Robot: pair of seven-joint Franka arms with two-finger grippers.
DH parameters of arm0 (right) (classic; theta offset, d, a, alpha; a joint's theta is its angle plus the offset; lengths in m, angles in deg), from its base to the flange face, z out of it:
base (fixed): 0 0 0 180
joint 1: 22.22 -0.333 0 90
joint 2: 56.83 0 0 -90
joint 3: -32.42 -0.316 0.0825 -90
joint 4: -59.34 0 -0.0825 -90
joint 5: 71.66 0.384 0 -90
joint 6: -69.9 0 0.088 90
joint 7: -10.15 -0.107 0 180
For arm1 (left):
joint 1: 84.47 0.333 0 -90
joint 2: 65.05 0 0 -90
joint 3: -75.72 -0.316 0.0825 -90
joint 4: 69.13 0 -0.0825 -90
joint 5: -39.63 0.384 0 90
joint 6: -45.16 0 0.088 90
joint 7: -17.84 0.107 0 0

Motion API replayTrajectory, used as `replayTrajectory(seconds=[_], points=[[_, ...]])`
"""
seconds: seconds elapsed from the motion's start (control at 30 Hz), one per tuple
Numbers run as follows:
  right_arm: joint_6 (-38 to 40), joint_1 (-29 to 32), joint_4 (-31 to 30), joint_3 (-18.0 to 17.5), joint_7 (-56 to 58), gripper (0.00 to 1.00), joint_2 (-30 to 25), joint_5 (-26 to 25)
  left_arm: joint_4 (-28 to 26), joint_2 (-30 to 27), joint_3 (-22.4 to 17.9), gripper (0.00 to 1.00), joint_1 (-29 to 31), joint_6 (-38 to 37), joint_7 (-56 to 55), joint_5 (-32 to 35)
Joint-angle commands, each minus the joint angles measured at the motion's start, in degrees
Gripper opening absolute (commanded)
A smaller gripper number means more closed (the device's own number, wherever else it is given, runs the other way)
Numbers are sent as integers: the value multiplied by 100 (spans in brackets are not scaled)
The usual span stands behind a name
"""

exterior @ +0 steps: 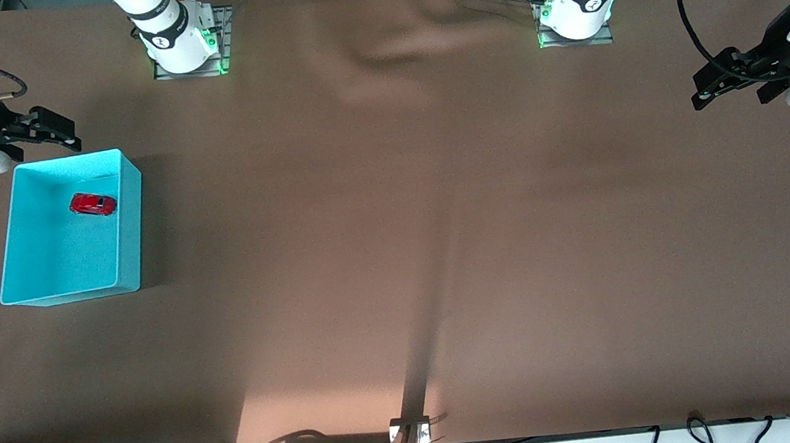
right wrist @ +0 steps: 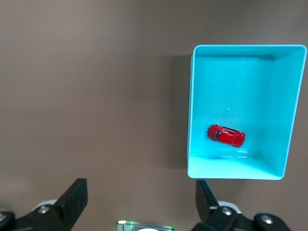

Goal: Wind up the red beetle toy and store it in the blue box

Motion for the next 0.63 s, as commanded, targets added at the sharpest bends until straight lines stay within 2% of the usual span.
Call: replayTrajectory(seconds=[0.0, 0.17, 0.6], points=[[-52, 63, 441, -11, -90, 100, 331, -43, 153, 64, 15, 100, 36, -70, 9, -29], [-43, 72, 802, -11, -81, 100, 604, -52, 153, 64, 15, 100, 36, -70, 9, -29], [-8, 72, 837, -11, -72, 100, 631, -61, 153, 64, 15, 100, 36, -70, 9, -29]])
